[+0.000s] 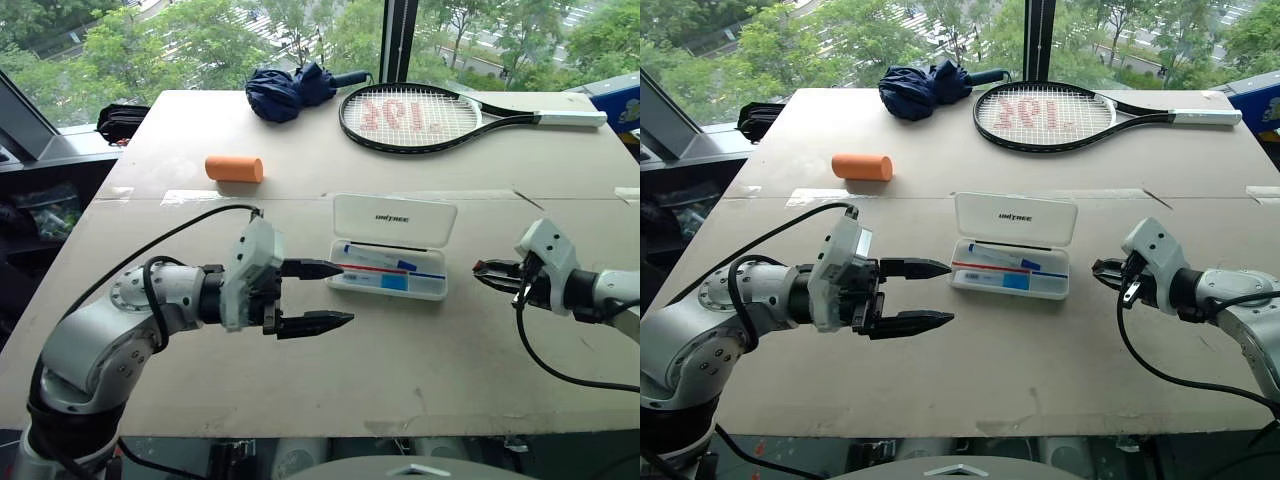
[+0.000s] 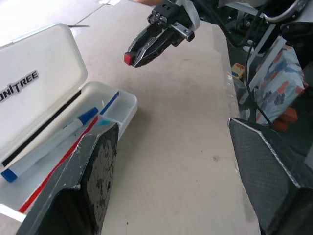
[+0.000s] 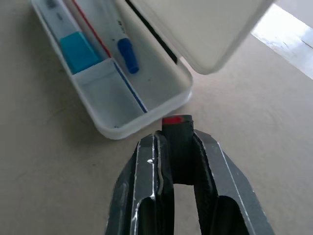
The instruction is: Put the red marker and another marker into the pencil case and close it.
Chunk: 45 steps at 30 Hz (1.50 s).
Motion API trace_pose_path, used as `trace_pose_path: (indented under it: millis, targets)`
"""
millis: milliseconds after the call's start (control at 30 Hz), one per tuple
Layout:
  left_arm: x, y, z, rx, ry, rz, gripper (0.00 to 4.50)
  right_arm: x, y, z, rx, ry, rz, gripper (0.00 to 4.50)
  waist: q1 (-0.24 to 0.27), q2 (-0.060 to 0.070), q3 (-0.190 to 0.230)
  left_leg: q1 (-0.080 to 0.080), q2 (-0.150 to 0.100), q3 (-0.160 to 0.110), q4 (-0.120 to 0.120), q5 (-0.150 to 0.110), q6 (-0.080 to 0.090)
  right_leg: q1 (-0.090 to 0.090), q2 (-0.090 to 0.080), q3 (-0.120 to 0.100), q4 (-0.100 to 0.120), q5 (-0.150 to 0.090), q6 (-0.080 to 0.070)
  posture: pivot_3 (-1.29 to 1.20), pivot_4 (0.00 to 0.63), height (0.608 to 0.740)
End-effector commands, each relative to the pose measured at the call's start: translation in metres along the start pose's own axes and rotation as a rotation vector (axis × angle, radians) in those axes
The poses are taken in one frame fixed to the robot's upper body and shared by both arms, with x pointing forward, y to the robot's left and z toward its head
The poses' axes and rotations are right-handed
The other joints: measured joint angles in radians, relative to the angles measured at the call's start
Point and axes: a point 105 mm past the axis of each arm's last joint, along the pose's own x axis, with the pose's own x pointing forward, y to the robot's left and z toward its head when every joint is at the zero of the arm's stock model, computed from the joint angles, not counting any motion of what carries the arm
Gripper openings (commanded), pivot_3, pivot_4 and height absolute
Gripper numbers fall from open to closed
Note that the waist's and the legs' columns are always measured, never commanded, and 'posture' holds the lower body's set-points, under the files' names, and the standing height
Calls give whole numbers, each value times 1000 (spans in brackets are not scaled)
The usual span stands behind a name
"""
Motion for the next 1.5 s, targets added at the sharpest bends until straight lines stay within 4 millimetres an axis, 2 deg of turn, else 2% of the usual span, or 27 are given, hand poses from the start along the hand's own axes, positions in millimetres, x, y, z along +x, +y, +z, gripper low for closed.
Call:
trace_pose_path:
  millis: [33,233,367,400,433,467,500,533,567,633,667,767,833,900,967,1033,1133,1233,1300,1367,1500]
  targets:
    - [-7,-6,5,29,-17,-12,3611,11,10,13,-109,-10,130,42,7,-1,0,0,0,0,0,0,0,0,0,0,0,0,0,0,150,730]
    - [-10,-11,0,23,-5,20,3611,32,11,15,-173,13,212,42,17,-2,2,-3,-1,-1,0,0,0,0,-3,-1,-2,0,0,0,150,730]
    - [-11,-15,0,19,-6,43,3611,37,10,14,-161,29,252,42,16,-2,2,-3,-1,-1,0,0,0,0,-4,-2,-1,0,0,0,150,730]
    - [-11,-15,0,17,-6,47,3611,38,9,14,-154,29,255,1055,16,-2,2,-2,-1,-1,0,0,0,0,-4,-2,-1,0,0,0,150,730]
    - [-11,-16,0,16,-7,51,3611,38,10,15,-157,26,265,1242,16,-2,2,-2,-1,-1,0,0,0,0,-4,-2,-1,0,0,0,150,730]
    - [-11,-16,0,15,-7,55,3611,38,10,17,-158,19,268,1866,16,-2,2,-2,-1,-1,0,0,0,0,-4,-2,-1,0,0,0,150,730]
    - [-11,-16,0,15,-8,60,3611,37,9,19,-157,9,261,1967,15,-2,2,-2,-1,-1,0,0,0,0,-4,-1,-1,0,0,0,150,730]
    - [-11,-16,0,15,-8,64,3611,36,8,22,-151,-2,253,2531,15,-2,2,-2,-1,-1,0,0,0,0,-4,-2,-1,0,0,0,150,730]
    - [-11,-15,0,14,-10,68,3611,32,8,25,-128,-22,258,2913,15,-2,2,-2,-1,-1,0,0,0,0,-4,-2,-1,0,0,0,150,730]
    - [-12,-14,0,11,-11,81,3611,16,4,30,-27,-59,269,2913,17,-2,2,-2,-1,-1,0,0,0,0,-4,-2,-1,0,0,0,150,730]
    - [-13,-14,0,10,-11,85,3611,11,2,31,6,-71,262,2755,18,-2,2,-3,-1,-1,0,0,0,0,-5,-2,-1,0,0,0,150,730]
    - [-14,-12,-1,3,-18,109,3611,-13,-12,34,144,-108,234,1683,19,-2,2,-3,-1,-1,0,0,0,0,-5,-2,-1,0,0,0,150,730]
    - [-16,-10,-2,-3,-30,138,3611,-27,-33,39,207,-126,167,686,19,-2,2,-3,-1,-1,0,0,0,0,-5,-2,-1,0,0,0,150,730]
    - [-16,-9,-2,-5,-37,152,3611,-26,-63,43,256,-112,31,21,10,-2,3,-2,-1,-1,0,0,0,0,-5,-1,-1,0,0,0,150,730]
    - [-16,-9,-1,-6,-43,161,3611,-21,-86,44,289,-81,-72,21,5,-2,3,-1,-1,1,0,0,0,-1,-5,0,-1,0,-1,0,150,730]
    - [-17,-10,-1,-5,-50,168,3611,-6,-113,48,323,-64,-180,21,-1,-2,3,-1,-1,1,0,0,0,-1,-4,0,-1,0,-1,0,150,730]
    - [-18,-12,0,-7,-57,174,3611,21,-131,53,314,-27,-214,21,-4,-2,3,-1,0,4,-1,0,0,-4,-3,2,0,0,-1,0,150,730]
    - [-20,-16,-2,-14,-55,178,3611,49,-118,62,292,-23,-57,21,0,-2,3,-6,-1,4,-3,0,-1,-7,-4,2,-1,1,-1,0,150,730]
    - [-21,-20,-2,-16,-52,181,3611,59,-87,77,243,-39,181,21,6,-1,3,-13,-1,4,-2,2,-4,-14,-5,2,-1,1,0,0,150,730]
    - [-22,-22,-2,-21,-54,191,3611,60,-60,83,170,-25,349,21,9,-1,4,-21,-1,2,0,3,-5,-21,-5,0,0,1,0,0,150,730]
    - [-24,-30,-4,-50,-60,198,3611,52,-29,86,100,-7,491,21,11,0,4,-21,-2,1,0,1,-2,-20,-7,-1,-1,1,0,0,150,730]
